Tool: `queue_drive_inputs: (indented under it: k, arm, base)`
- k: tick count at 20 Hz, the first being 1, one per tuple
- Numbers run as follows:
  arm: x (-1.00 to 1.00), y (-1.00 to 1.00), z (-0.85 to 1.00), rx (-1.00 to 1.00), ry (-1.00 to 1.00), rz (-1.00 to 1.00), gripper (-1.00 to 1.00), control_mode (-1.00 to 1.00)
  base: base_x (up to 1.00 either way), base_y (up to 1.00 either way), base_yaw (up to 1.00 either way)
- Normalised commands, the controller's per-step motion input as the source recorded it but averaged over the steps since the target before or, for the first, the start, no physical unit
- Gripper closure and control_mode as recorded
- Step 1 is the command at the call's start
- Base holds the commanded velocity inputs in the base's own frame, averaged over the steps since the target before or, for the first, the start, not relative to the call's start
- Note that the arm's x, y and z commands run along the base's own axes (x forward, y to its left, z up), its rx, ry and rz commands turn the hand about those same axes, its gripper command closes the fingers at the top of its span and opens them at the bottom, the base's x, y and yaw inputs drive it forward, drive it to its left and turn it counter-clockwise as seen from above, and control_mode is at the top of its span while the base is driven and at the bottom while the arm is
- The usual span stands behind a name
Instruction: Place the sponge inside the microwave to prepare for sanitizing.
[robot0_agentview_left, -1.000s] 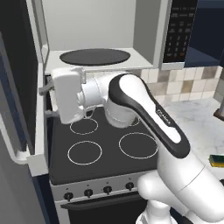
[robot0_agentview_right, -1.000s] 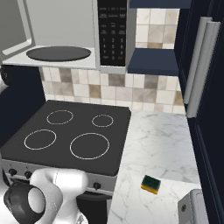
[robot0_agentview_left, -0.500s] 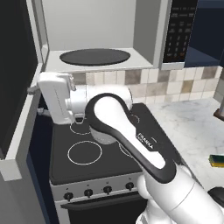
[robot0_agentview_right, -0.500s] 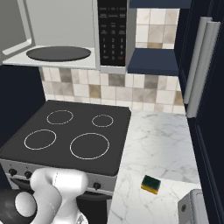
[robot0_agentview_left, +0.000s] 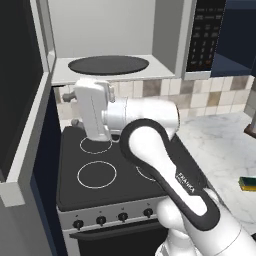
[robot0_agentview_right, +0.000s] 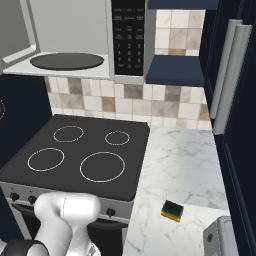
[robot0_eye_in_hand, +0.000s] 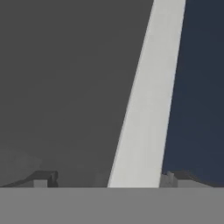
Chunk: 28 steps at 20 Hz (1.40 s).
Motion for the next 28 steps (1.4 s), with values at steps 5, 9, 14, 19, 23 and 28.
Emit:
queue_drive_inputs:
  k: [5, 9, 14, 19, 23, 28]
  arm:
    - [-0.11, -0.74, 0.19, 0.00, 0.04, -0.10, -1.00, -1.00]
    - [-0.10, -0.69, 0.16, -0.03, 0.12, -0.12, -1.00, -1.00]
    - [-0.17, -0.70, 0.19, 0.00, 0.12, -0.21, -1.00, -1.00]
    - [-0.16, -0.65, 0.10, -0.14, 0.01, -0.13, -1.00, -1.00]
    - [-0.08, -0.63, 0.00, -0.30, 0.02, -0.14, -1.00, -1.00]
    - [-0.03, -0.64, 0.00, -0.37, 0.08, -0.19, -1.00, -1.00]
  base:
    - [0.00, 0.00, 0.00]
    - [0.00, 0.00, 0.00]
    - [0.00, 0.00, 0.00]
    - [0.00, 0.00, 0.00]
    - [0.00, 0.00, 0.00]
    - [0.00, 0.00, 0.00]
